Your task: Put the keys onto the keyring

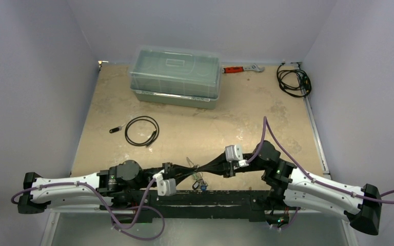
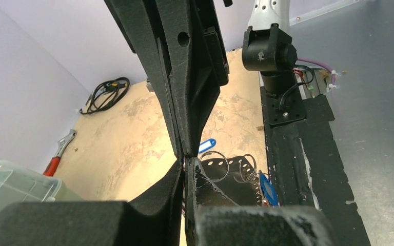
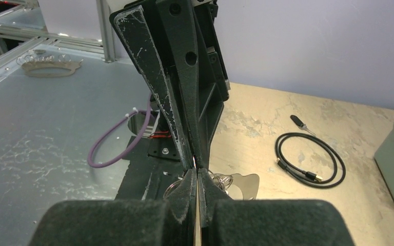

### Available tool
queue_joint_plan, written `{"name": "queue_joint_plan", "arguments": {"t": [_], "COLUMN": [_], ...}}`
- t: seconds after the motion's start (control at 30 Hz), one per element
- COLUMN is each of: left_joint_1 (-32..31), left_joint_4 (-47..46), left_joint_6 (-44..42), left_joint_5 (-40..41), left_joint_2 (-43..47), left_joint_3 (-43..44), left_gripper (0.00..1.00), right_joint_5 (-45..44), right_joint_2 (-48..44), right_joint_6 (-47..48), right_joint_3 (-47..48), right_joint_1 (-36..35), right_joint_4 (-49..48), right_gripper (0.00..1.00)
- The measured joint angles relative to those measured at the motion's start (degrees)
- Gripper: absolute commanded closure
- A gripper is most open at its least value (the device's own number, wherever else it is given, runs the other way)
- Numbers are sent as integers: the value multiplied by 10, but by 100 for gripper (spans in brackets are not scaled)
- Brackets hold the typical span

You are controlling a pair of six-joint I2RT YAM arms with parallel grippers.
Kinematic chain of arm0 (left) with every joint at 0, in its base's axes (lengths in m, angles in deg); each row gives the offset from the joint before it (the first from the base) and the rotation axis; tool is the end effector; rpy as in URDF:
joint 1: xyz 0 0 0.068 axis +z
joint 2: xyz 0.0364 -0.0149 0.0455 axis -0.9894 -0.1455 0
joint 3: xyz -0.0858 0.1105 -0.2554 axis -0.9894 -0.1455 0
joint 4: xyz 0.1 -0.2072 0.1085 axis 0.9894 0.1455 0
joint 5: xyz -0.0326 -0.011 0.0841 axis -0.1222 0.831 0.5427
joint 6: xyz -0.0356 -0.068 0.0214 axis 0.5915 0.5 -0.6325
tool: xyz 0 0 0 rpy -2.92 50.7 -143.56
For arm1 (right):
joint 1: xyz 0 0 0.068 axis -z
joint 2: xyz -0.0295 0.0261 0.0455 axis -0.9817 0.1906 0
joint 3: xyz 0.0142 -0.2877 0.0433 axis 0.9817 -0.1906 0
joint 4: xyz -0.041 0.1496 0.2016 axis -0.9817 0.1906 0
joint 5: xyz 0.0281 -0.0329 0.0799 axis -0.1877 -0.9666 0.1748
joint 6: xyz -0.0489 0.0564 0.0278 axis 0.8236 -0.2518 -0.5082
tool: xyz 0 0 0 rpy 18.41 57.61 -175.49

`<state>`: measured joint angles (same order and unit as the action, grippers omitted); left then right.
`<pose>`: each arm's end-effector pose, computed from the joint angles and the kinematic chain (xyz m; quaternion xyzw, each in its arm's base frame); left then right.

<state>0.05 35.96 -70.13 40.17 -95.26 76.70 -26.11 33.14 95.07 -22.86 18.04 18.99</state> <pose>0.0225 -0.1604 0.2976 0.5474 0.4213 -0.3631 0.6253 0.0574 0.1802 0.3115 -0.5293 0.4285 0.4982 0.5367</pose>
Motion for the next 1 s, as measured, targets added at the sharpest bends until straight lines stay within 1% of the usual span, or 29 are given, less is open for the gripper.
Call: {"name": "queue_joint_plan", "arguments": {"t": [0.1, 0.27, 0.33, 0.47, 0.53, 0.57, 0.67, 0.8, 1.0], "left_joint_1": [0, -8, -10, -12, -14, -14, -14, -14, -14], "left_joint_4": [3, 12, 11, -7, -18, -24, -41, -55, -71], "left_joint_6": [1, 3, 4, 4, 5, 5, 6, 8, 26], "left_joint_5": [-6, -13, -10, 2, 16, 23, 43, 70, 104], "left_joint_2": [-1, 0, 1, -6, -15, -21, -41, -64, -88], "left_joint_3": [3, 6, 6, 7, 7, 7, 7, 7, 16], "left_gripper": [100, 100, 100, 100, 100, 100, 100, 100, 100], "right_joint_5": [3, -13, -30, -52, -52, -52, -55, -80, -118], "right_joint_2": [1, -1, -9, -30, -42, -47, -56, -56, -43], "right_joint_6": [0, -2, -7, -22, -40, -51, -84, -116, -134], "right_joint_3": [0, 4, 5, 5, 5, 5, 5, 2, -5], "right_joint_1": [-1, 0, 1, 2, 2, 2, 2, 2, 0], "right_joint_4": [0, 6, 9, 11, 9, 7, 4, 5, 18], "right_gripper": [68, 40, 32, 24, 11, 7, 4, 1, 1]}}
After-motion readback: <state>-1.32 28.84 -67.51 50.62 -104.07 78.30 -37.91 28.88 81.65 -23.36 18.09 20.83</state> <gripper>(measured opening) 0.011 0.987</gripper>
